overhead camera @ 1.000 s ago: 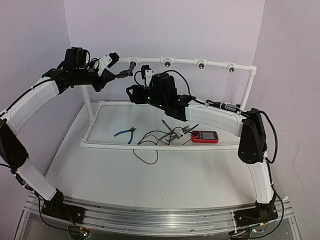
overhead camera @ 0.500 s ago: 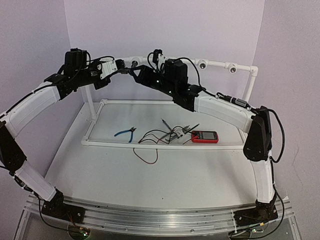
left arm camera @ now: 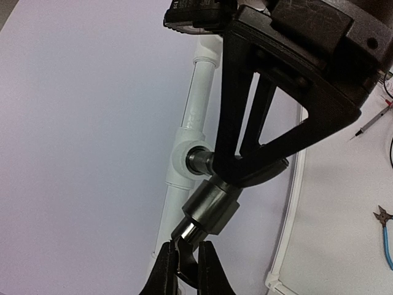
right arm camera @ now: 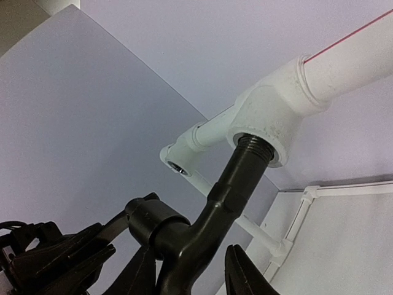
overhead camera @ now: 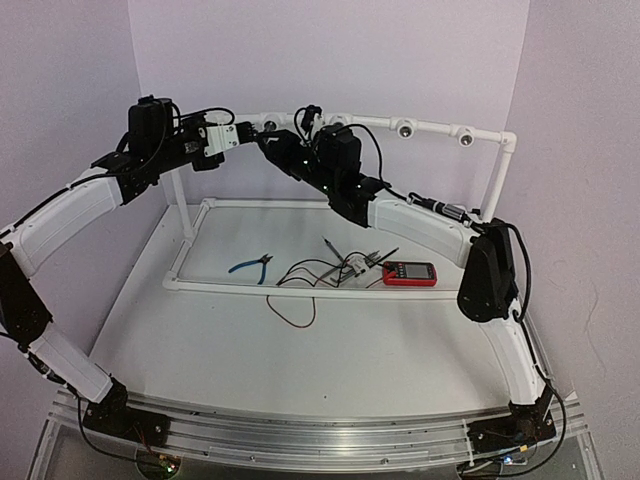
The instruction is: Install the water faucets
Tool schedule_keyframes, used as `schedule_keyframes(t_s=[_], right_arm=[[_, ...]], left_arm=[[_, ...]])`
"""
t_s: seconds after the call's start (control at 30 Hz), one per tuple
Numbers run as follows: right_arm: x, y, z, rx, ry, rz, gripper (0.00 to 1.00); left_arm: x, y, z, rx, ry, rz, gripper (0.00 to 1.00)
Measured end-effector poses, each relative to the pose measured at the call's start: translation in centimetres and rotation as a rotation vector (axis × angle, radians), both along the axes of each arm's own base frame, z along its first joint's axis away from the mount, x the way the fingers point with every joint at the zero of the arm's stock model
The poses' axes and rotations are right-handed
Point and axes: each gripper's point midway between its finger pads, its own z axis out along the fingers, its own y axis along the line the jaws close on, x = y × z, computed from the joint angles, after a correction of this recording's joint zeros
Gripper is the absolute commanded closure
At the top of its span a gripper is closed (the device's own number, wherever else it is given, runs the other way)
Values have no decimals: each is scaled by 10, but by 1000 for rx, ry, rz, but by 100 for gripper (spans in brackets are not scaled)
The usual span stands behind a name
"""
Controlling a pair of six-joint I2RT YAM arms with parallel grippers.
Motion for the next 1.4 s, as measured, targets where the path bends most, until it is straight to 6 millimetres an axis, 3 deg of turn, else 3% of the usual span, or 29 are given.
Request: schedule_keyframes(t_s=[0.23, 0.47, 0.8, 0.93, 1.03, 1.2, 1.33, 1.4], right_arm=[[-1, 2, 1, 75, 64, 20, 73], [0, 2, -3, 141, 87, 27, 68], [2, -1, -10, 194, 91, 22, 59], [0, -4, -12, 202, 80, 15, 57], [-3, -7, -12, 186, 72, 7, 56], [-3, -15, -15, 126, 59, -25, 54], [-3, -23, -26, 50, 52, -51, 52], [-5, -27, -31, -15, 45, -61, 49]], left_arm=[[-6, -13, 17, -8, -94, -53, 99], [-8, -24, 20, -20, -124, -97, 87], [-47, -67, 44, -108, -170, -308, 63], [-47, -66, 41, -140, -121, -307, 41], [-50, -61, 43, -187, -63, -299, 31], [-70, -44, 70, -389, 70, -279, 25], [-96, -19, 93, -609, 192, -254, 27], [-99, -5, 99, -751, 275, -204, 27]])
